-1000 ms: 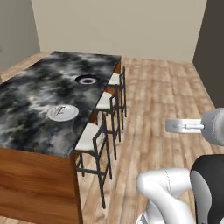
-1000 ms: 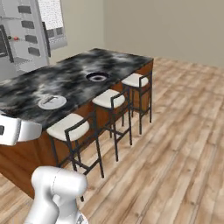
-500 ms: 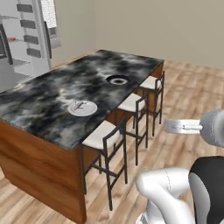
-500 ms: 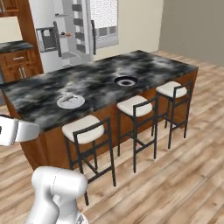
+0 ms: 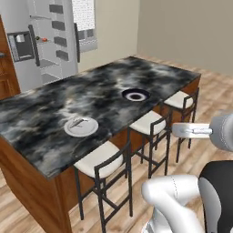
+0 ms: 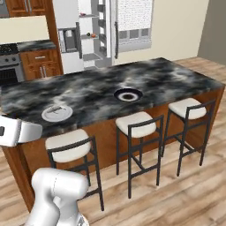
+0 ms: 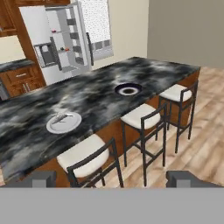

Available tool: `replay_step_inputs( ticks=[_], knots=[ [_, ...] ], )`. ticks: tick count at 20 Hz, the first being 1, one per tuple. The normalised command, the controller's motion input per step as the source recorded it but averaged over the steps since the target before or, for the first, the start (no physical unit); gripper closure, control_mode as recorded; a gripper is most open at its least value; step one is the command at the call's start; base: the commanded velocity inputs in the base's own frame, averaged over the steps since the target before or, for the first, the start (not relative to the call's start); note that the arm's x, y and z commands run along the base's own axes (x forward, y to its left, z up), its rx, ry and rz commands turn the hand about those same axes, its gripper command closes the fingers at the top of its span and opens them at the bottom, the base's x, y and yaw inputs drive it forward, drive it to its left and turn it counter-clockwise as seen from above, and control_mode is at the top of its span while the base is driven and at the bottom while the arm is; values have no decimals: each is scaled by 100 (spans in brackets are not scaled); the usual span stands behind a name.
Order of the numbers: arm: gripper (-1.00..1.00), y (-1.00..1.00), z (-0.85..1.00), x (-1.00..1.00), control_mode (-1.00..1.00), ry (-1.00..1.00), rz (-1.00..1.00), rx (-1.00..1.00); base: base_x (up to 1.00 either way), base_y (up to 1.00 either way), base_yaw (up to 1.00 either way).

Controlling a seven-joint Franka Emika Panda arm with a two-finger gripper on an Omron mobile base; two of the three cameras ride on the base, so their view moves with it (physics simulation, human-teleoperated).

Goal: Transport the fish and squash to the fridge. Place the fish on the rack containing meat and place the squash on the rack containing the vegetable, ensuring meats and vegetables are on different racks.

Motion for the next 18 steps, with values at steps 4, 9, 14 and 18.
replay_step_inputs(
  ticks=[4, 9, 14, 18],
  knots=[
    [-100, 0, 0, 0, 100, 0, 0, 0, 79, 4, 31],
    [-100, 0, 0, 0, 100, 0, 0, 0, 71, 0, 14],
    [-100, 0, 0, 0, 100, 0, 0, 0, 55, 20, 19],
    [-100, 0, 0, 0, 100, 0, 0, 0, 59, 24, 35]
  ],
)
